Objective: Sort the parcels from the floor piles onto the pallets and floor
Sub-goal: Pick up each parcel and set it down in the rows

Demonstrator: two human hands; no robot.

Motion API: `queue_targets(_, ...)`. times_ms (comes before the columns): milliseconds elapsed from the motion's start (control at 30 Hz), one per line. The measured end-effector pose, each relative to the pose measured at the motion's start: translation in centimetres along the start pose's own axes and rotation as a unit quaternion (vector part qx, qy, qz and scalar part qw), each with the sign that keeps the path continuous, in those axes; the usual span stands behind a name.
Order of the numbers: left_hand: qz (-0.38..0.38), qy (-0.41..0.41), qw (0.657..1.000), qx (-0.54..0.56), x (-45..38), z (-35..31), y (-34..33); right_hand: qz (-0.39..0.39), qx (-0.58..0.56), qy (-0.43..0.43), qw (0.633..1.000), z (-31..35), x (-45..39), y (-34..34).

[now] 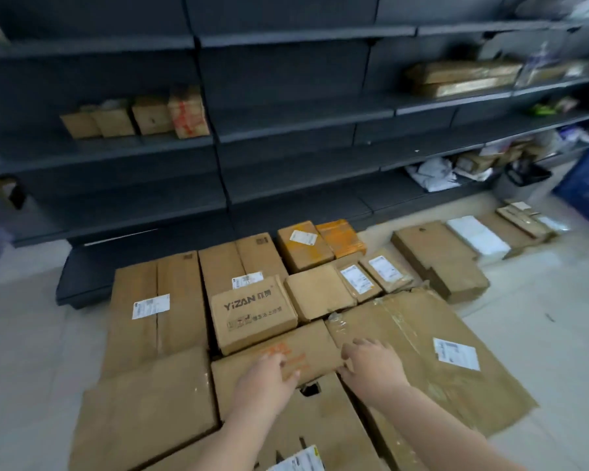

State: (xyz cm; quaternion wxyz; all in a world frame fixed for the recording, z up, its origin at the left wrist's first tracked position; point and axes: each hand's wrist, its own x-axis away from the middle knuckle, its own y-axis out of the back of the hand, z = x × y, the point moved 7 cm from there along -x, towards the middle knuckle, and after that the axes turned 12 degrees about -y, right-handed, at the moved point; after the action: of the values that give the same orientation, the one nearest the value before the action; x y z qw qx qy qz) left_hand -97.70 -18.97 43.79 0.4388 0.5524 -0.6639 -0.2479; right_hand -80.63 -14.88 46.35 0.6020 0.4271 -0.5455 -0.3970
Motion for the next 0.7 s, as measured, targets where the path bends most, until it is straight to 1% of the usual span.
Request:
queue_targets(67, -0.003, -0.046, 0.999, -0.030, 1.0, -4.9, 0.6, -0.014, 0.020, -0.025, 0.999, -3.5, 2.8, 2.4)
queue_targets(133, -0.003, -0.067, 0.997, -0.035, 1.3, -8.3, 0.8, -0.028, 0.011, -0.051, 0.998, -6.3, 4.1, 4.0)
queue_targets(200, -0.001, -0.106, 0.993, -0.057, 1.3, -13.1, 0.4, -0.048, -0.003, -0.083, 0.995, -10.6, 5.9, 6.1)
queue_targets(333, 0.022, -0.149, 0.984, -0.099, 0.9, -22.7, -2.4, -0.088, -0.016, -0.148, 0.985, -20.7, 8.8, 9.0)
queue_targets(400, 0.034, -0.178, 0.976, -0.123, 0.7, -27.9, -4.3, -0.097, -0.012, -0.171, 0.980, -25.8, 9.9, 9.9)
queue_targets(533, 0.033, -0.213, 0.964, -0.154, 0.4, -37.8, -9.0, -0.099, 0.033, -0.181, 0.978, -35.7, 11.5, 11.0)
queue_targets(700, 0.024, -0.221, 0.964, -0.148, -0.6, -47.7, -14.9, -0.087, 0.060, -0.163, 0.981, -46.2, 12.3, 11.5)
